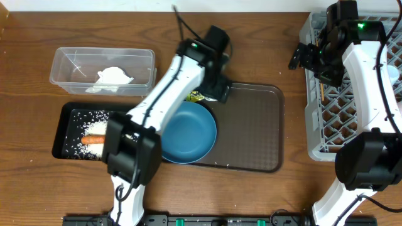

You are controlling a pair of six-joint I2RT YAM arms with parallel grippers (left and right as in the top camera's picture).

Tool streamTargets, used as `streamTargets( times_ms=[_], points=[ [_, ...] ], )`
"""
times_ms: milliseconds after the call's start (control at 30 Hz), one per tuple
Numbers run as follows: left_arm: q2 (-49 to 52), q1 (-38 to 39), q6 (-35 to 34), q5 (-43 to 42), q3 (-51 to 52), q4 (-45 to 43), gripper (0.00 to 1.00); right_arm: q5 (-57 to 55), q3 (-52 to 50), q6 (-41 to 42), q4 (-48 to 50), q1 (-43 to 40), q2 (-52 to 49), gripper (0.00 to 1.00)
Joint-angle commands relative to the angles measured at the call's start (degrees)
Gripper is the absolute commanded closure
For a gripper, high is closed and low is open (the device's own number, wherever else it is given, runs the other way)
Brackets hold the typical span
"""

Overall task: Sort waste into correct bins and load items into the dishwasher rack
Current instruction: 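Return the left gripper to the brown tray and grasp the foil wrapper, then carry the foil wrapper into the clear plastic bin and release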

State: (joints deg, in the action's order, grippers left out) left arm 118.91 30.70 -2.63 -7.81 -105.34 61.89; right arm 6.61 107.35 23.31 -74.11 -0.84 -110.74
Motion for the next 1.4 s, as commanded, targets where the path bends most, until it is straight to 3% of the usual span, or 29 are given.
streamTargets(
  times_ms=[0,467,567,700,833,1000,1367],
  points=[
    [1.7,2.3,8.2,2.7,0.6,0.7,0.15,-0.2,0.2,0.0,0.0,0.1,0.8,0.01],
    [8.2,4.4,10.5,9.0,0.6,-5.2,0.17,-0.2,0.2,0.0,0.0,0.1,0.8,0.01],
    [9.3,4.3,10.5,10.4,0.6,-7.3,0.32,-0.2,0.2,0.0,0.0,0.1,0.8,0.01],
    [9.8,4.4,10.6,13.9,0.6,-9.5,0.38,-0.2,0.2,0.0,0.0,0.1,0.8,0.01],
    [9.8,4.4,10.5,14.8,0.5,-9.7,0.68,-0.2,0.2,0.0,0.0,0.1,0.8,0.01],
    [9.5,4.3,10.5,14.8,0.5,-8.9,0.94,-0.2,0.2,0.0,0.0,0.1,0.8,0.01],
    [-1.5,2.8,6.8,15.0,0.3,-10.2,0.94,-0.2,0.2,0.0,0.0,0.1,0.8,0.01]
  ],
)
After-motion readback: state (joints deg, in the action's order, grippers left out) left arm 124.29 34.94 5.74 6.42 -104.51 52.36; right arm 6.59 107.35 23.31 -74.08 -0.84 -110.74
